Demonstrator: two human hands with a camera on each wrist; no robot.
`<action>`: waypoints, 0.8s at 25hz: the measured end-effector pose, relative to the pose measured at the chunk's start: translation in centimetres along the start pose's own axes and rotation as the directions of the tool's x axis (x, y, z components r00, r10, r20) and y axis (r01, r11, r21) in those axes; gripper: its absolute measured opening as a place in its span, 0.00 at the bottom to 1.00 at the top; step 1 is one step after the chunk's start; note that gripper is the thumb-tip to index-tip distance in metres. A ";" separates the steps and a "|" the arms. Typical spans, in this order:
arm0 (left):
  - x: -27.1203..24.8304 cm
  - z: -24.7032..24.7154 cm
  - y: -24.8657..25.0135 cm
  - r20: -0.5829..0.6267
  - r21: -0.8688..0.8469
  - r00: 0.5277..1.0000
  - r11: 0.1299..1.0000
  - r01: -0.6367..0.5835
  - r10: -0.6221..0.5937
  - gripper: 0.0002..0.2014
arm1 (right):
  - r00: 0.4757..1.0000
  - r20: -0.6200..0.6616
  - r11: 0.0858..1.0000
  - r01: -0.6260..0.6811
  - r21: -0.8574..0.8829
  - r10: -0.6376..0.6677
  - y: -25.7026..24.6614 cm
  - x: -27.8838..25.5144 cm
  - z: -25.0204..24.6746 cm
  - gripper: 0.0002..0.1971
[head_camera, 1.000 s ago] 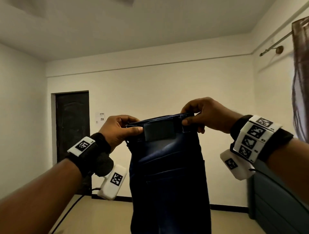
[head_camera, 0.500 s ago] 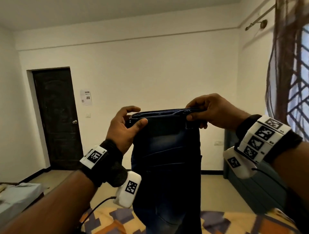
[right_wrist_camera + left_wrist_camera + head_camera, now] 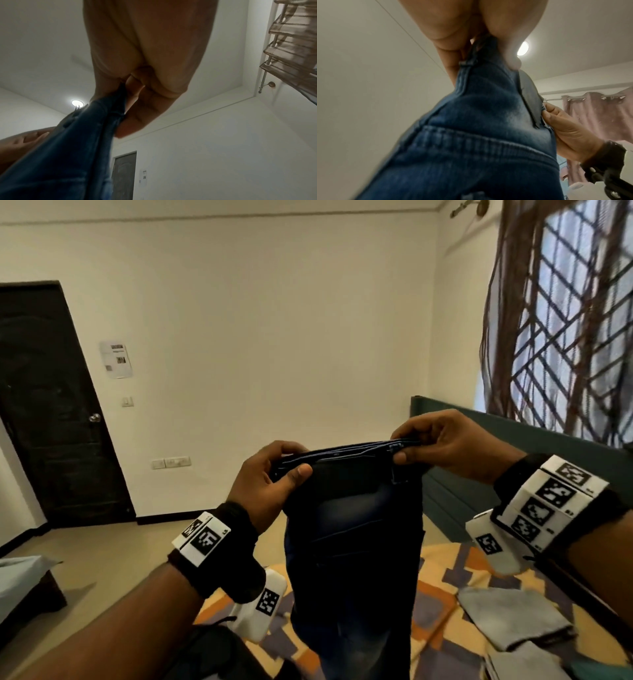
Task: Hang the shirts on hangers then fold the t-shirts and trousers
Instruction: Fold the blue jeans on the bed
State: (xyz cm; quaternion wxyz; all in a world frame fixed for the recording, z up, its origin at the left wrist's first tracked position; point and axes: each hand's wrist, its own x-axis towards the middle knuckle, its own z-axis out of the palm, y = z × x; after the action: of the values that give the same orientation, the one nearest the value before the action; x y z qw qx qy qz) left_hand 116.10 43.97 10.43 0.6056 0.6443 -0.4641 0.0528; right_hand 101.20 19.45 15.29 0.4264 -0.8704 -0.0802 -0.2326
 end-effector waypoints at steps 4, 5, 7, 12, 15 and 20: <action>0.9 -2.0 5.1 -0.024 -0.159 0.990 0.977 -0.141 0.139 0.24 | 0.990 -0.117 0.997 0.081 -0.013 -0.082 -6.0 -0.8 -1.4 0.13; 1.3 -2.5 6.1 0.026 -0.174 0.984 0.970 -0.169 0.176 0.28 | 0.986 -0.133 0.995 0.100 -0.019 -0.102 -7.0 -0.9 -1.9 0.14; 2.2 -3.2 7.4 0.133 -0.182 0.969 0.966 -0.183 0.208 0.31 | 0.986 -0.125 0.994 0.109 -0.032 -0.112 -8.1 -1.0 -2.7 0.14; 3.4 -2.1 5.1 0.222 -0.107 0.963 0.985 -0.132 0.153 0.31 | 0.997 -0.009 0.997 0.072 -0.004 -0.072 -4.8 -0.5 -3.4 0.18; 4.7 0.4 0.8 0.285 -0.108 0.952 0.991 -0.079 0.107 0.27 | 0.999 0.047 1.000 0.001 0.010 -0.002 0.8 0.7 -4.2 0.13; 16.6 8.5 -13.8 0.218 0.260 0.975 0.966 -0.008 -0.050 0.33 | 0.962 -0.101 0.965 -0.259 -0.029 0.255 17.4 10.4 -6.5 0.08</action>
State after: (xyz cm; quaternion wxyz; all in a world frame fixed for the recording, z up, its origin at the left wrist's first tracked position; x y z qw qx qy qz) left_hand 130.39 25.79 8.65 0.4608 0.7246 -0.5114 0.0339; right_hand 113.99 2.92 11.38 0.4381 -0.8699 0.0591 -0.2186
